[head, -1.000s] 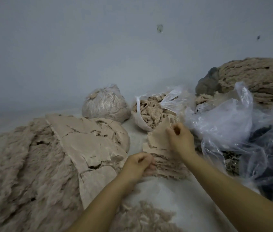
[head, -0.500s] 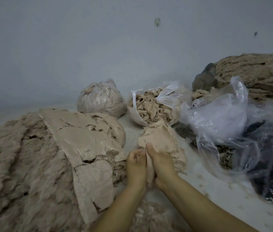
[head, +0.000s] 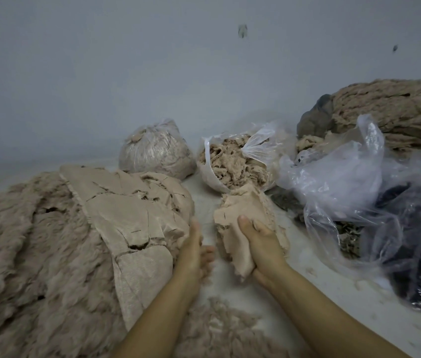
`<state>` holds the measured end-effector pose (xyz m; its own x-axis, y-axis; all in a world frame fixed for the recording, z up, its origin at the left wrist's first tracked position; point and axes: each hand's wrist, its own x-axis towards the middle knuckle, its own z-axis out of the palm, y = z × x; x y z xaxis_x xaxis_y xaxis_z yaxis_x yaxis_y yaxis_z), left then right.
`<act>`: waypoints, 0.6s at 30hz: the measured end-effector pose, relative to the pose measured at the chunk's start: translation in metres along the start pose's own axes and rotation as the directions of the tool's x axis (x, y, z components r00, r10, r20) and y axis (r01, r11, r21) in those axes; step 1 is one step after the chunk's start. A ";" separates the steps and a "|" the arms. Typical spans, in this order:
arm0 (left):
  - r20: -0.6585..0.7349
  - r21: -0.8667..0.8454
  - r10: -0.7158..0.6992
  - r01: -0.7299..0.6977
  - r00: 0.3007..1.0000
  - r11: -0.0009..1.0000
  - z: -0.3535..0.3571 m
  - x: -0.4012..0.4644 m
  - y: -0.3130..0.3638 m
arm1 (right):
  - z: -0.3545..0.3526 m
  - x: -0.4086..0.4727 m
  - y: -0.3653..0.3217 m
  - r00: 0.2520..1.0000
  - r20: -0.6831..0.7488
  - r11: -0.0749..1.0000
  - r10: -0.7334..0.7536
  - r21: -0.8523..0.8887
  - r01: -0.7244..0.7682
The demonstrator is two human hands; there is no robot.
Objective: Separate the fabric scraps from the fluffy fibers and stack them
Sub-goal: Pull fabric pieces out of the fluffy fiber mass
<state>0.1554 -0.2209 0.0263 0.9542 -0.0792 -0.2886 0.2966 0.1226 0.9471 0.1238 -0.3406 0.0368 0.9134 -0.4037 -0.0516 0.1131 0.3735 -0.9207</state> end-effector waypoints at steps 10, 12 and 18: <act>0.123 -0.069 0.241 -0.234 0.963 0.970 0.012 0.007 0.019 | -0.014 0.031 -0.023 0.977 0.026 0.890 -0.214 -0.408 0.206; 0.116 -0.071 0.282 -0.275 0.953 0.959 0.022 0.014 0.034 | -0.012 0.050 -0.037 0.966 0.013 0.859 -0.257 -0.456 0.234; 0.170 0.204 0.332 -0.363 0.928 0.909 0.011 0.032 0.056 | -0.018 0.061 -0.060 0.869 0.030 0.541 -0.493 -0.772 0.334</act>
<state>0.2016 -0.2280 0.0715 0.9770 -0.2011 0.0709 -0.0848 -0.0614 0.9945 0.1658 -0.4028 0.0818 0.7502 -0.5099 0.4209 0.0646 -0.5771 -0.8141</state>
